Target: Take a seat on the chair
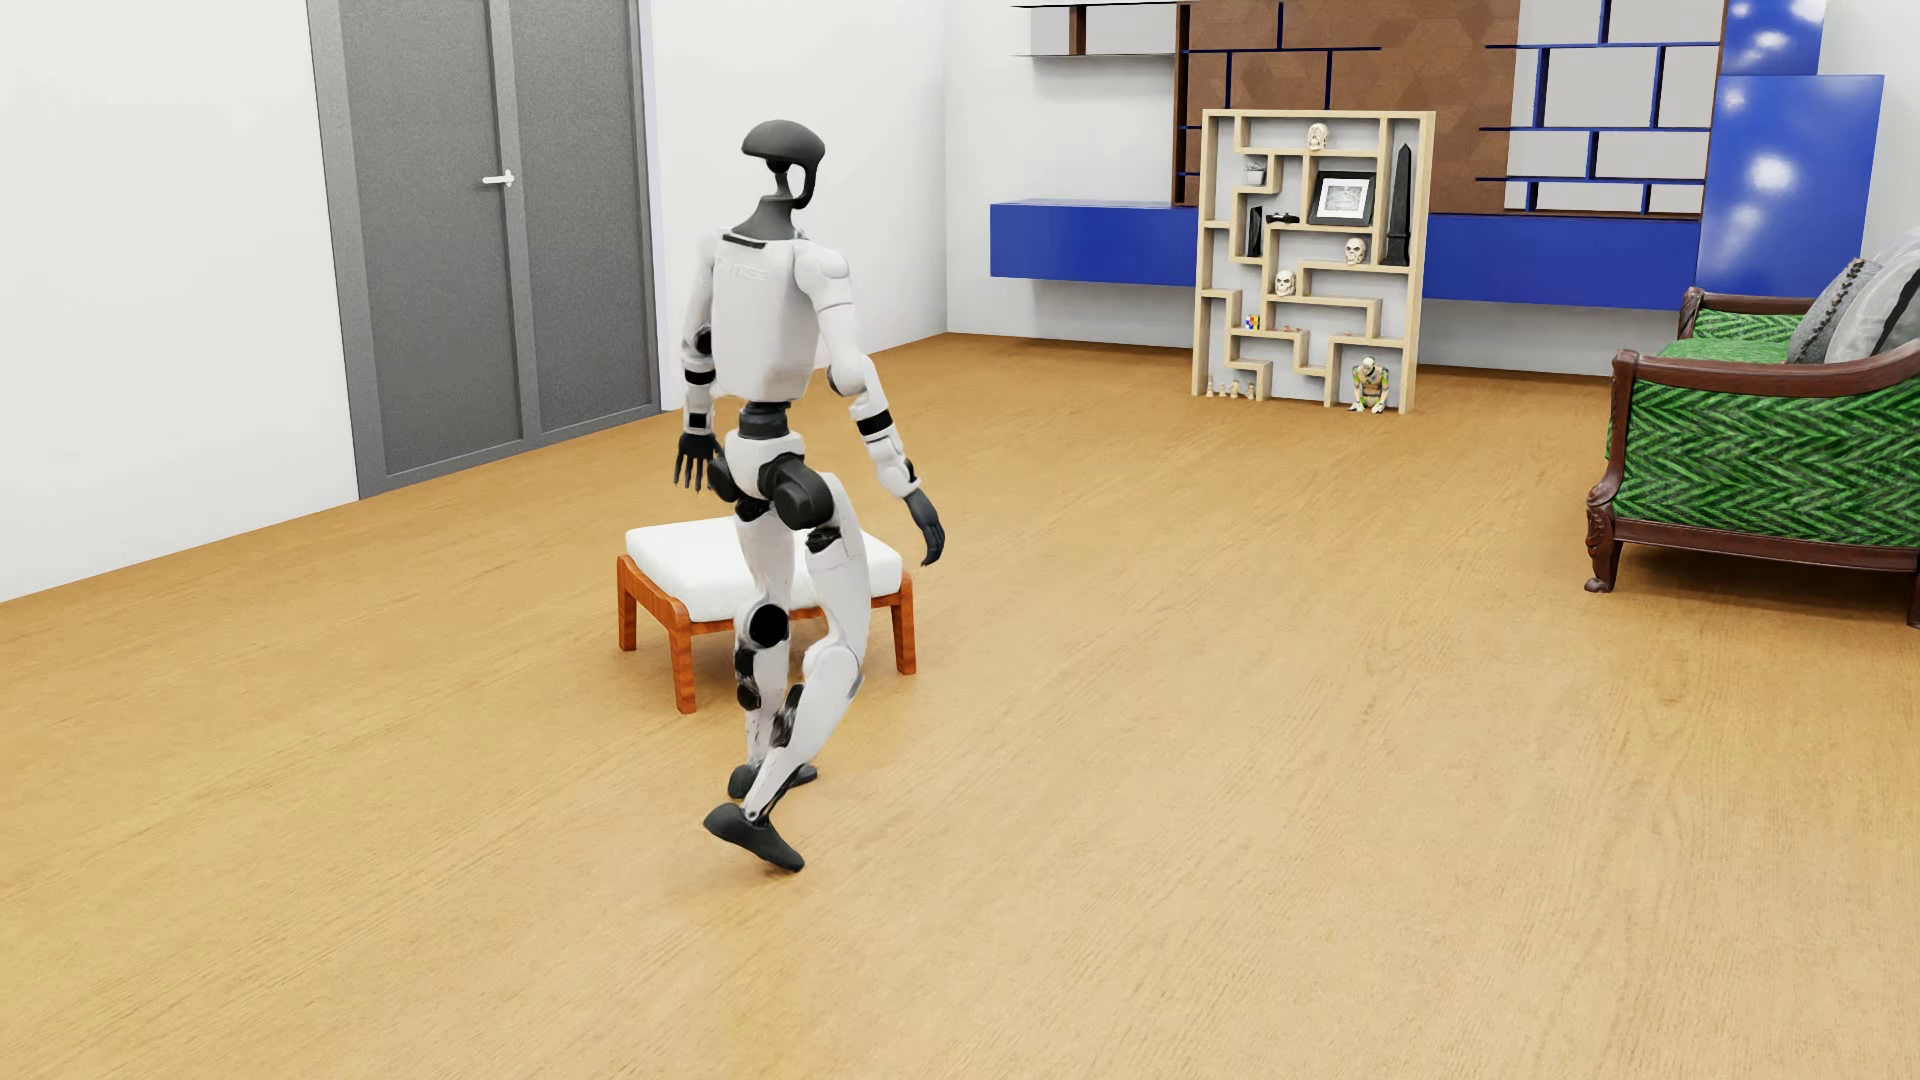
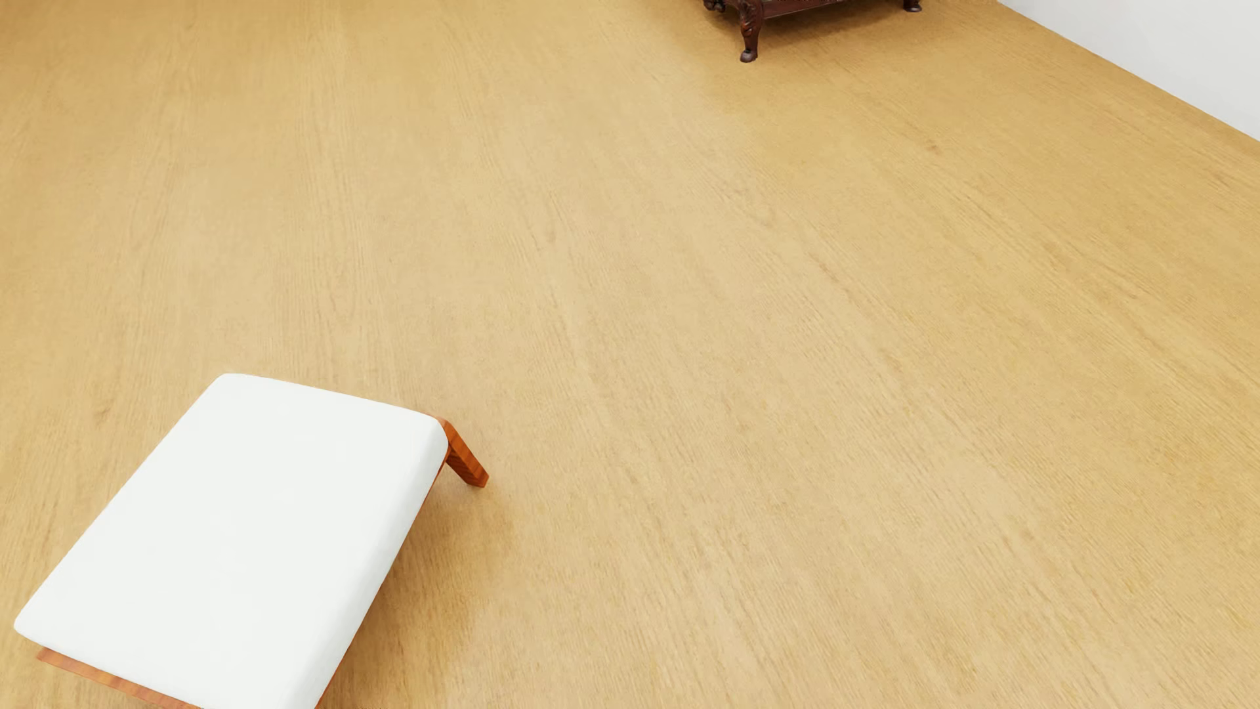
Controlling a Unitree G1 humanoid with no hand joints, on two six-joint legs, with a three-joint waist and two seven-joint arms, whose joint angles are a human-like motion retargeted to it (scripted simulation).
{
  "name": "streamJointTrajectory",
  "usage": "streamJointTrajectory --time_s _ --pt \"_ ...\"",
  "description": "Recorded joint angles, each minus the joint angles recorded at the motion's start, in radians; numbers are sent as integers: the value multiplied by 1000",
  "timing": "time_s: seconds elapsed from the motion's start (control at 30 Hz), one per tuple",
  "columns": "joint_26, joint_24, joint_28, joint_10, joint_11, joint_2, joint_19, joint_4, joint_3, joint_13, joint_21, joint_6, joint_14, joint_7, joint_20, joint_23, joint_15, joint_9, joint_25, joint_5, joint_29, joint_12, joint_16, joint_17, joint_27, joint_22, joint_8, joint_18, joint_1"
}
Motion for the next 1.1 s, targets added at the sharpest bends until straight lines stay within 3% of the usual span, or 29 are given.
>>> streamJointTrajectory --time_s 0.03,0.07,0.13,0.27,0.3,0.33,0.43,0.47,0.5,0.53,0.57,0.6,0.7,0.8,0.87,0.93,0.97,1.03,1.1 --pt "9 -6 0 -28 54 -47 -48 -7 -19 0 10 0 -1 -10 -16 -1 -41 6 17 40 5 -4 9 12 1 1 44 5 37" --pt "7 -12 0 -35 86 -101 -83 -10 -37 -3 9 -1 -13 -16 -41 -3 -77 14 0 80 24 -12 17 19 0 1 86 9 61" --pt "5 -10 -7 -2 91 -230 -46 -13 -66 -4 -15 -12 -55 -13 -77 -14 -101 21 -45 144 53 -37 34 31 -5 -6 145 17 77" --pt "-5 -7 -4 -44 -260 -363 -61 -29 -93 -2 -44 -18 -103 -16 -131 4 -104 25 -61 246 67 -83 39 31 -5 -39 160 21 174" --pt "-3 -2 -11 -50 -348 -369 -90 -34 -95 2 -60 -18 -123 -11 -140 4 -100 27 -62 262 74 -92 38 27 0 -53 147 28 202" --pt "-7 3 -13 -56 -398 -367 -97 -40 -96 5 -69 -18 -139 -4 -148 9 -90 34 -63 269 79 -97 37 22 5 -63 133 32 240" --pt "-15 21 -16 -19 -371 -342 -9 -58 -99 30 -100 -13 -181 21 -142 15 9 16 -64 262 84 -70 35 11 11 -81 107 37 334" --pt "-13 31 -23 59 -395 -302 -51 -49 -99 47 -127 -5 -203 36 -130 8 25 -4 -76 269 97 -53 36 7 14 -86 96 29 326" --pt "-14 33 -20 197 -384 -284 -73 -25 -98 51 -127 11 -205 43 -113 10 30 -15 -76 287 89 -44 33 8 11 -76 117 -16 284" --pt "-13 19 -10 384 -390 -252 -81 15 -90 57 -116 23 -159 33 -110 16 33 -24 -72 302 80 -30 30 12 15 -59 132 -113 214" --pt "-13 18 -33 581 -424 -194 -120 67 -74 69 -118 33 -9 44 -117 6 38 -22 -83 312 92 -23 33 12 19 -48 121 -267 143" --pt "-10 33 -51 754 -444 -140 -159 110 -57 65 -125 40 26 53 -103 -10 40 -2 -97 314 103 -34 37 7 18 -48 105 -277 65" --pt "1 58 -29 879 -469 -64 -158 142 -15 36 -97 25 -20 -31 -92 -20 27 6 -100 273 60 -32 34 12 11 -50 115 -203 -151" --pt "1 73 -19 644 -451 -40 -119 168 14 8 -64 16 -47 -79 -70 -49 1 15 -89 199 44 -32 28 10 -17 -54 119 -101 -232" --pt "-7 46 27 432 -381 -79 -74 203 13 13 -24 11 4 -118 -44 -68 -19 2 -81 151 24 -8 30 22 -30 -55 145 -98 -213" --pt "44 34 24 324 -330 -119 -57 238 9 10 -17 -3 87 -180 -39 -75 -20 -4 -102 107 2 13 45 41 -1 -78 184 -118 -174" --pt "38 23 35 324 -324 -143 -41 245 2 14 -12 -3 92 -177 -34 -83 0 -11 -102 90 1 20 48 45 0 -77 205 -145 -158" --pt "32 21 48 356 -353 -190 -9 233 -13 9 -22 2 -56 -135 -28 -93 83 -10 -107 58 0 25 50 46 3 -83 245 -156 -111" --pt "17 -8 86 325 -414 -255 23 196 -27 -14 -27 1 -201 -101 -32 -103 223 1 -91 27 -21 15 52 40 -2 -90 273 -122 -53"
